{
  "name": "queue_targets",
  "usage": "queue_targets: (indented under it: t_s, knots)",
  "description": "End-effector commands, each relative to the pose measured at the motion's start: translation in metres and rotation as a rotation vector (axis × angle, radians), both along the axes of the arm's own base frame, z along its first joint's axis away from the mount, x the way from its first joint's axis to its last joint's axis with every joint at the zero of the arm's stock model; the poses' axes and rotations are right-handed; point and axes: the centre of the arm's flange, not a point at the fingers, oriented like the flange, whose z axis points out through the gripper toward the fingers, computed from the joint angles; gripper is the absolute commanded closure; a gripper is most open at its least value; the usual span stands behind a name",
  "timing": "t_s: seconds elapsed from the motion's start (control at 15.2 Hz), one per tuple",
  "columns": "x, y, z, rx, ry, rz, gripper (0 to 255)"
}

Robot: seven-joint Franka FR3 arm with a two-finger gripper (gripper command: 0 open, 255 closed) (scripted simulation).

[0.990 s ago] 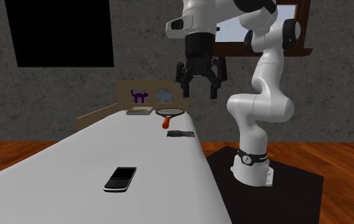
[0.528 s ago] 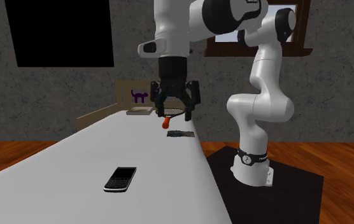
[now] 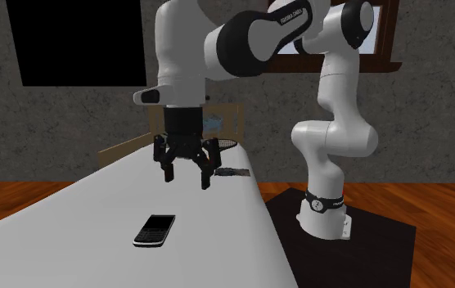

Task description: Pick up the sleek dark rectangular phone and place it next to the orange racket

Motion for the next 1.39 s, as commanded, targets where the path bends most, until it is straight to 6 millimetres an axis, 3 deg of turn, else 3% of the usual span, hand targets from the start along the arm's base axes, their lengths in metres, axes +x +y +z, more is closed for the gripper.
queue_targets:
  t_s: [0.0,0.4,0.92,1.32]
  knots:
    - [0.021,-0.008,-0.017,-0.005,-0.001,0.047,0]
    - [0.078,-0.023,-0.064,-0.016,0.0,0.172,0]
    - [0.078,-0.023,-0.104,-0.016,0.0,0.172,0]
    - [0.078,-0.023,-0.104,-0.016,0.0,0.172,0]
